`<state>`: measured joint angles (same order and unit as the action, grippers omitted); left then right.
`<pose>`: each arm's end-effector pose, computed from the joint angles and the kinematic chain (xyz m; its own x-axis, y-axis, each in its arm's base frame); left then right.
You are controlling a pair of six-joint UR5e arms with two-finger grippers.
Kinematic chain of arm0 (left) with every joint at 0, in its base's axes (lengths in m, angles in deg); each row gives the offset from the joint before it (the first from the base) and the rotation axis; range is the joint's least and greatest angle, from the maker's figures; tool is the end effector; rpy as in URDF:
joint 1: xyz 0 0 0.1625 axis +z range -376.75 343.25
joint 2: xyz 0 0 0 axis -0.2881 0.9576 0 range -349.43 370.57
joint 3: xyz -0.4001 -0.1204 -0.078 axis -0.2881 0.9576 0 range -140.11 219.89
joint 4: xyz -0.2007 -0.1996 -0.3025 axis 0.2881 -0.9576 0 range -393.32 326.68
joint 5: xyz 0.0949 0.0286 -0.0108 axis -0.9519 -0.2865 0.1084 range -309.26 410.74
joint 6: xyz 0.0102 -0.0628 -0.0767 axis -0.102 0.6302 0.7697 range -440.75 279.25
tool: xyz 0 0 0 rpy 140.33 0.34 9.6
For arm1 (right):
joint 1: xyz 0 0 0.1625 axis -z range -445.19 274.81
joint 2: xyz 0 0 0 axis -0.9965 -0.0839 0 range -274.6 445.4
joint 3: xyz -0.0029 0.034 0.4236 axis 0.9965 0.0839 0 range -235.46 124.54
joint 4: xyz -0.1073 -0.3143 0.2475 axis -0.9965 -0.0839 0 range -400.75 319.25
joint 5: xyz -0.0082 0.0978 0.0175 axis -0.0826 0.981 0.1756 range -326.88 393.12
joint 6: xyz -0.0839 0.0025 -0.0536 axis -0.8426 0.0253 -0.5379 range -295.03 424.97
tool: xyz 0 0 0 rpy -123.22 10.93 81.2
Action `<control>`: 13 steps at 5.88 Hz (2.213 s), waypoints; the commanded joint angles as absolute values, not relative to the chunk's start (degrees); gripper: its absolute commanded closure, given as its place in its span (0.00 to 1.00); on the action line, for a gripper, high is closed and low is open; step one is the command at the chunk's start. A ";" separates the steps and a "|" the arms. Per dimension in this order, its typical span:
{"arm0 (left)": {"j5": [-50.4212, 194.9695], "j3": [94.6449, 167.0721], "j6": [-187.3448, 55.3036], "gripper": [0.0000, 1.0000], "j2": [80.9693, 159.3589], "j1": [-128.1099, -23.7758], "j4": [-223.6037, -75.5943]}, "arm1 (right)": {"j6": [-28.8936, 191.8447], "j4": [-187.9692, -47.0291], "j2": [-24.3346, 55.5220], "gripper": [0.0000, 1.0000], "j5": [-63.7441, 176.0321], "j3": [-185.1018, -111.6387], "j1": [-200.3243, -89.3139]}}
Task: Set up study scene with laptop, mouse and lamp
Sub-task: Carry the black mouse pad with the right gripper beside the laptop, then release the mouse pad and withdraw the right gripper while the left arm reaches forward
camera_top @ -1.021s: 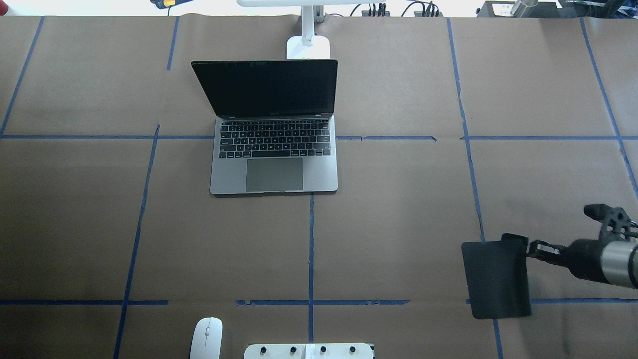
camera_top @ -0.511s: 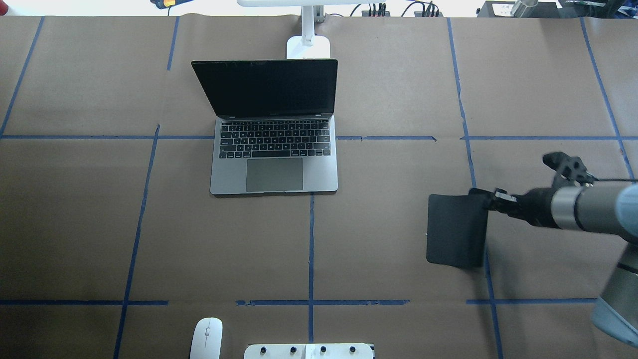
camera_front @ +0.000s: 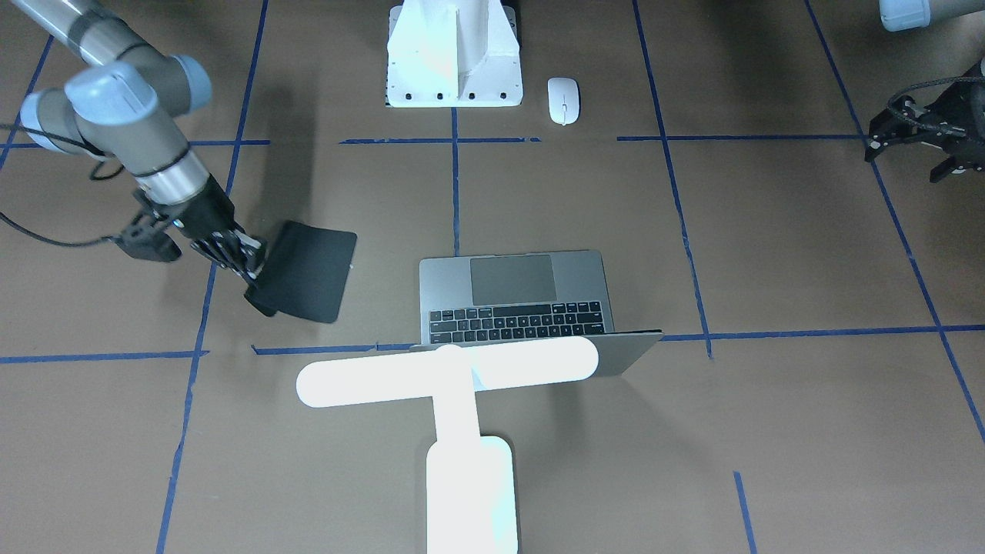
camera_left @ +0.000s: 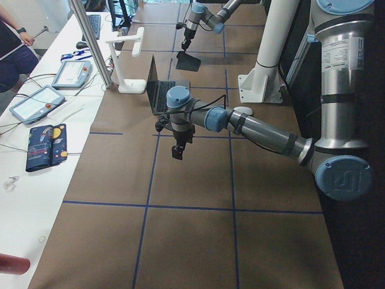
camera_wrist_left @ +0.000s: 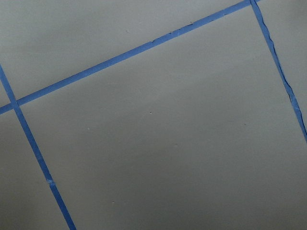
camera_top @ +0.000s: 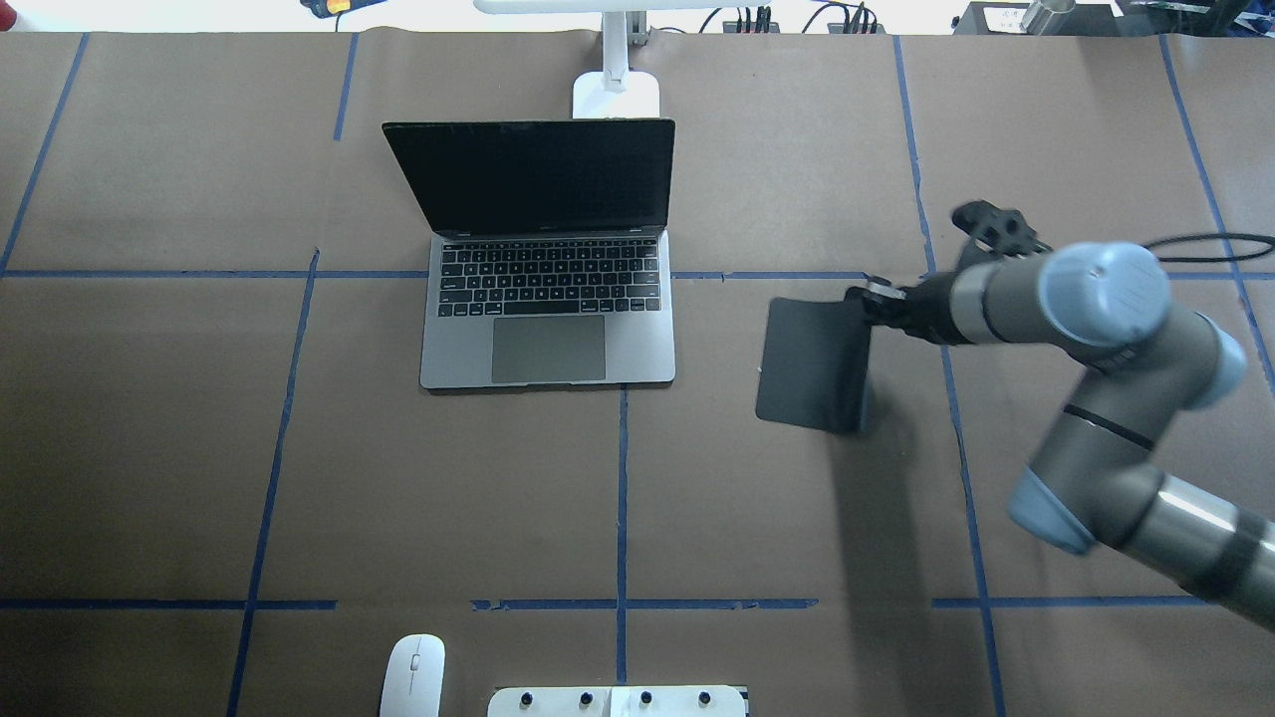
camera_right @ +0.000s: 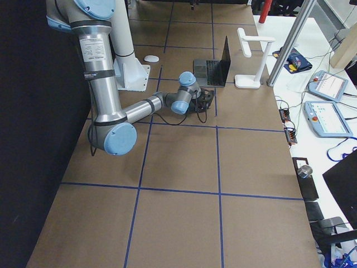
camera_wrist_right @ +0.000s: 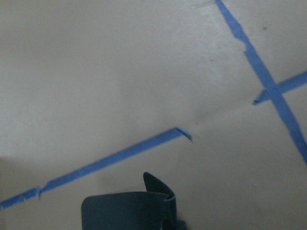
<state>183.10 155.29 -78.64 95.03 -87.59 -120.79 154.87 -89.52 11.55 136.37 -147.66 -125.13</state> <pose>0.0835 -0.4421 0.4929 0.6432 0.3986 -0.6537 -0.2898 0.9170 0.2740 -0.4079 -0.4857 0.4104 0.3892 0.3235 0.8625 -0.4727 0.8738 -0.1144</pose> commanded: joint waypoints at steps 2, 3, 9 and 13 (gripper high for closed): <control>183.10 155.29 -78.64 0.00 94.86 -87.59 -120.77 | 154.80 -91.28 22.99 1.00 138.31 -136.77 -128.94; 183.10 155.29 -78.64 0.00 94.86 -87.59 -120.77 | 154.97 -91.90 23.78 1.00 138.41 -136.76 -129.04; 183.10 155.11 -78.55 0.00 94.86 -87.59 -120.77 | 154.28 -93.30 24.93 0.01 138.59 -136.94 -126.50; 183.02 156.42 -72.79 0.00 98.97 -86.97 -120.77 | 128.96 -117.11 24.05 0.00 150.43 -144.28 -134.21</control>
